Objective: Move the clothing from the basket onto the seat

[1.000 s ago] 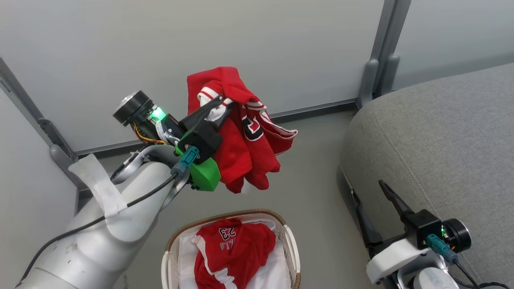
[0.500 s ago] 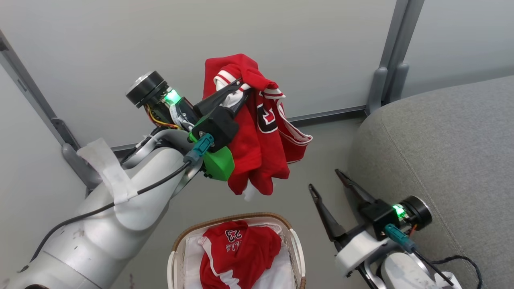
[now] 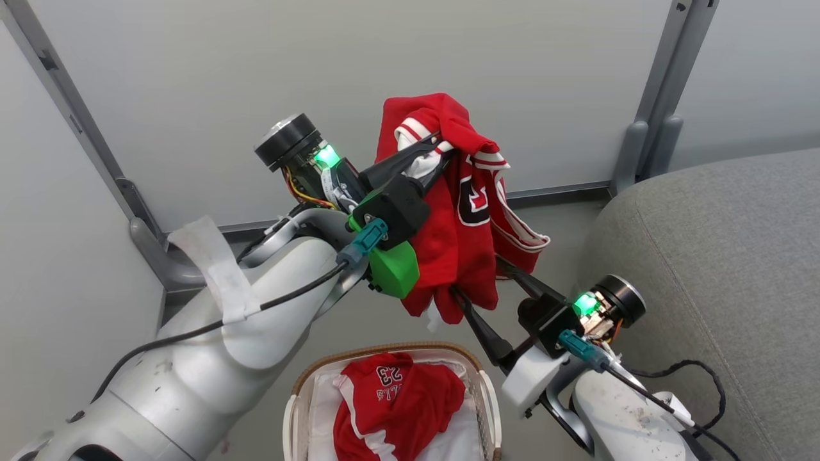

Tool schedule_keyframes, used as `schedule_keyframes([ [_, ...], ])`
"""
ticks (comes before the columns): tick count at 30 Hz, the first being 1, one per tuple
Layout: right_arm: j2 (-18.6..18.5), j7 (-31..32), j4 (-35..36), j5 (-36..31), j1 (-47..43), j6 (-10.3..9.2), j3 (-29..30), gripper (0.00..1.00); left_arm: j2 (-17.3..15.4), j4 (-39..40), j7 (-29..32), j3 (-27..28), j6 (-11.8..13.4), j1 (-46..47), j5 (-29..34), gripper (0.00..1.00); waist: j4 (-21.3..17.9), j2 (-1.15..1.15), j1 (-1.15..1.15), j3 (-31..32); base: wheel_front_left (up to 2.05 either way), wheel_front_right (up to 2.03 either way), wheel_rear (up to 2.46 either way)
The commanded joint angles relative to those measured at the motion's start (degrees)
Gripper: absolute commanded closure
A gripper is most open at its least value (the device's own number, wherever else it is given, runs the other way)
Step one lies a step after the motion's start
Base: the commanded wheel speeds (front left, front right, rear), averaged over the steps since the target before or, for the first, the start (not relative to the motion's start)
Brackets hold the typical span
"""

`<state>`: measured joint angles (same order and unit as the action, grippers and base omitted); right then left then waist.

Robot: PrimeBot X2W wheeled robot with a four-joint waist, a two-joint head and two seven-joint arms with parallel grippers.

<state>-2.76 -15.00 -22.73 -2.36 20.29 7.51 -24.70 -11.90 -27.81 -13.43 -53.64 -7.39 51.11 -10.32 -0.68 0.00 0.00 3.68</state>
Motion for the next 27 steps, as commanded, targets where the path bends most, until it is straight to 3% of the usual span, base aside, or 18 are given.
schedule_keyframes([
  [1, -0.22, -0.29, -0.71, -0.35, 1.16, -0.04, -0.39, 0.0, 0.23, 0.46, -0.22, -0.28, -0.05, 0.92, -0.52, 1.0, 0.46, 0.0, 0.0, 0.16, 0.0, 0.0, 0.0],
  [12, -0.22, -0.28, -6.92, 1.9, 7.61, -0.04, -5.64, 0.0, 1.19, 1.88, -0.43, -1.97, -0.03, -0.81, -4.01, 1.0, 1.48, 0.0, 0.0, 0.48, 0.0, 0.0, 0.0],
  [13, -0.21, -0.28, -7.38, 2.26, 8.05, -0.04, -5.97, 0.07, 1.2, 1.89, -0.43, -2.01, -0.03, -0.99, -4.29, 1.0, 1.53, 0.0, 0.0, 0.5, 0.0, 0.0, 0.0],
  [14, -0.21, -0.29, -7.91, 2.72, 8.58, -0.04, -6.37, 0.51, 1.2, 1.9, -0.48, -2.02, -0.02, -1.19, -4.55, 1.0, 1.58, 0.0, 0.0, 0.52, 0.0, 0.0, 0.0],
  [19, -0.22, -0.28, -9.44, 4.21, 9.84, -0.04, -7.26, 1.0, 0.87, 1.66, -0.71, -1.72, 0.33, -2.36, -5.76, 1.0, 1.59, 0.0, 0.0, 0.59, 0.0, 0.0, 0.0],
  [27, -0.22, -0.29, -8.08, 4.74, 8.55, -0.05, -5.92, 1.0, -0.16, 0.57, -1.19, -0.55, 1.58, -6.17, -8.21, 1.0, 0.77, 0.0, 0.0, 0.58, 0.0, 0.0, 0.0],
])
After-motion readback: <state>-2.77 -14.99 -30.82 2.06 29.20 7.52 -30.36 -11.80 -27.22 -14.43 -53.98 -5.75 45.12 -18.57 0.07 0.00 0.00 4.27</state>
